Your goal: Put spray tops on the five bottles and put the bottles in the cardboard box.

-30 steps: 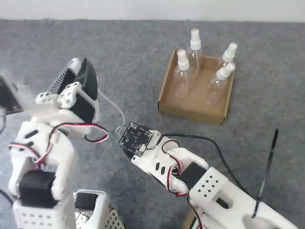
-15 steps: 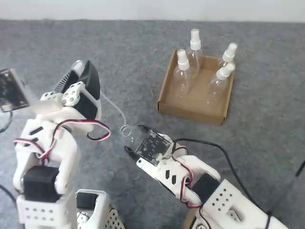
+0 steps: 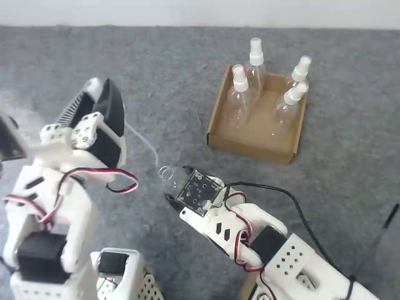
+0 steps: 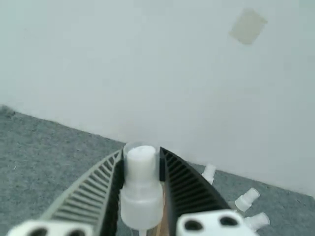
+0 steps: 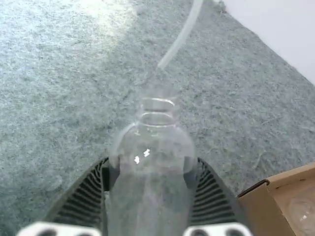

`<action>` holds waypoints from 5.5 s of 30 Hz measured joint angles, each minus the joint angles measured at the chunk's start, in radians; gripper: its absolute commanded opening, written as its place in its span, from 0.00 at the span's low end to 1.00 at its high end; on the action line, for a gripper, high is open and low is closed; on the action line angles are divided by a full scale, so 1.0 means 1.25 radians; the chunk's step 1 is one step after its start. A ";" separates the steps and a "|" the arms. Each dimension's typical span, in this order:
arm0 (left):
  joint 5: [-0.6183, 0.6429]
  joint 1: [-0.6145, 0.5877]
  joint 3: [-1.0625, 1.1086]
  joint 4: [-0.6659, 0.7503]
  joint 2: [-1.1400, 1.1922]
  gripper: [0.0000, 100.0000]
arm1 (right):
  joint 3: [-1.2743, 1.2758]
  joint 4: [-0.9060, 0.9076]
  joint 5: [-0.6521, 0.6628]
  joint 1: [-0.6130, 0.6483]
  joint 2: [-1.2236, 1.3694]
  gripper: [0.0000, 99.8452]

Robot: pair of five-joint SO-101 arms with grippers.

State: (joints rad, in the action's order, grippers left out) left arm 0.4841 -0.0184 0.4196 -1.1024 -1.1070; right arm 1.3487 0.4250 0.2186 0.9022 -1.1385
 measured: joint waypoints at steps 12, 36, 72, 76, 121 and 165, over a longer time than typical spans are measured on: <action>-0.002 0.064 0.198 0.075 0.010 0.01 | 0.000 0.000 -0.005 -0.001 0.000 0.01; -0.125 0.205 0.388 0.093 0.009 0.01 | 0.112 -0.259 -0.112 -0.076 0.017 0.01; -0.194 0.218 0.426 0.091 0.010 0.29 | 0.110 -0.261 -0.242 -0.150 0.016 0.01; -0.199 0.166 0.387 0.090 0.010 0.30 | 0.110 -0.269 -0.242 -0.153 0.016 0.01; -0.361 0.242 0.671 0.137 -0.393 0.30 | -0.541 0.230 -0.243 -0.162 0.292 0.01; -0.369 0.238 0.671 0.142 -0.392 0.30 | -0.491 0.250 -0.173 -0.464 0.174 0.01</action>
State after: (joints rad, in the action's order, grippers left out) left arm 0.0222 0.2793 1.2589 -0.9244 -1.5965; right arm 0.7350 0.7380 0.0023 0.3222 -0.9206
